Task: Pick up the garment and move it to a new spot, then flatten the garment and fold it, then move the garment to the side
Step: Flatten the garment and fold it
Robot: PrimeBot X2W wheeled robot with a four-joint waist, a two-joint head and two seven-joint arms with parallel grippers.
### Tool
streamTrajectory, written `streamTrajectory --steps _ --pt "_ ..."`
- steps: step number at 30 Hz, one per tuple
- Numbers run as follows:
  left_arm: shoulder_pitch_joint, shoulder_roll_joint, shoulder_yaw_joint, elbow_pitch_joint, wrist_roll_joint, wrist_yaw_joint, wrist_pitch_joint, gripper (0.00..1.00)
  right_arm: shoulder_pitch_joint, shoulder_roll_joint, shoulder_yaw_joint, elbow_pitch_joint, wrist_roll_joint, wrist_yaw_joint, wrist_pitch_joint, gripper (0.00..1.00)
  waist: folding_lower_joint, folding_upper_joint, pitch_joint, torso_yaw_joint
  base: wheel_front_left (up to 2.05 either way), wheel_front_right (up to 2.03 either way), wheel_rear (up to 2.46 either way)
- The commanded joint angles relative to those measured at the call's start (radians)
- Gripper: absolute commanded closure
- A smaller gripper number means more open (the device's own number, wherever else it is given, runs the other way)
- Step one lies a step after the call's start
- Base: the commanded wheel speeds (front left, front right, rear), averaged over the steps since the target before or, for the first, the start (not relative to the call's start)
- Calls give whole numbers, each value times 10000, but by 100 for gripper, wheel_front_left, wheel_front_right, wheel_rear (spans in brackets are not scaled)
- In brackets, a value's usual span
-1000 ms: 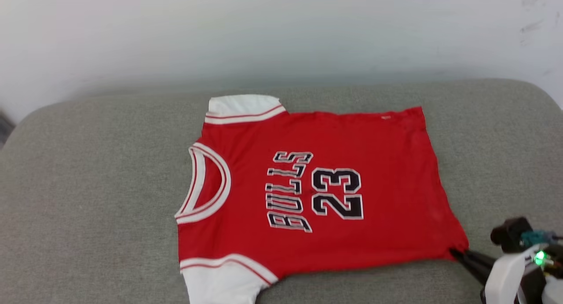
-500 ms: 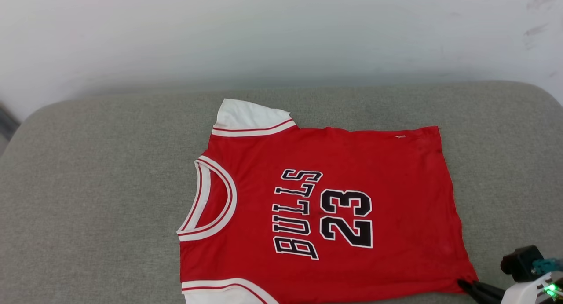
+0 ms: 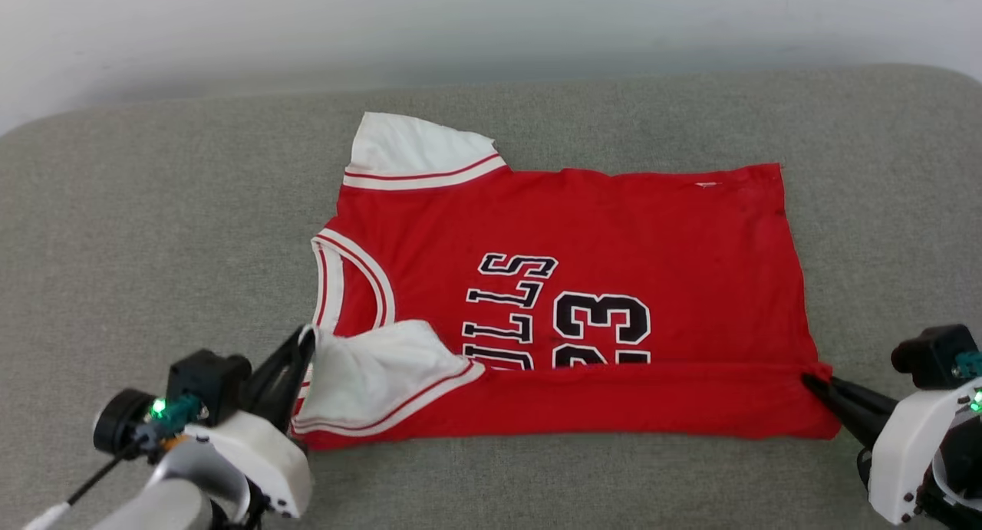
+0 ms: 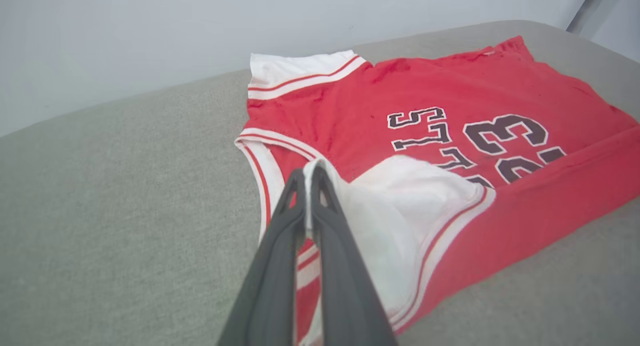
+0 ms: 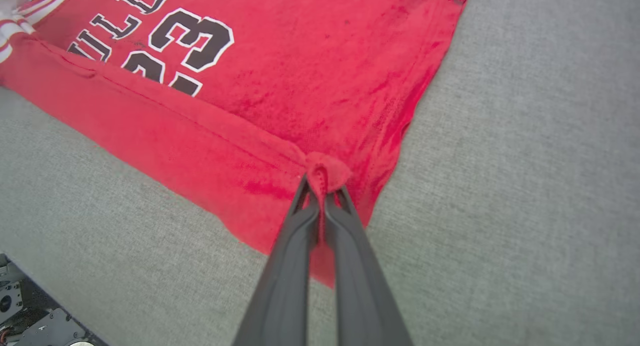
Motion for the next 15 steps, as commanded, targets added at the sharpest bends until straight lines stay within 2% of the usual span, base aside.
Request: streamTrajectory --steps 1,10,15 --pt "-366 9 108 133 66 -114 34 100 -178 124 -126 -92 -54 -3 82 100 -1 0 376 -117 0 0 0" --pt "-2461 -415 228 1726 387 -997 267 100 -875 506 -887 -135 -384 -3 773 100 -1 0 1802 -316 0 0 0" --pt "-3120 -631 143 2982 395 -1563 293 100 -1120 724 -923 124 -540 -3 1019 100 -1 0 2362 -354 0 0 0"
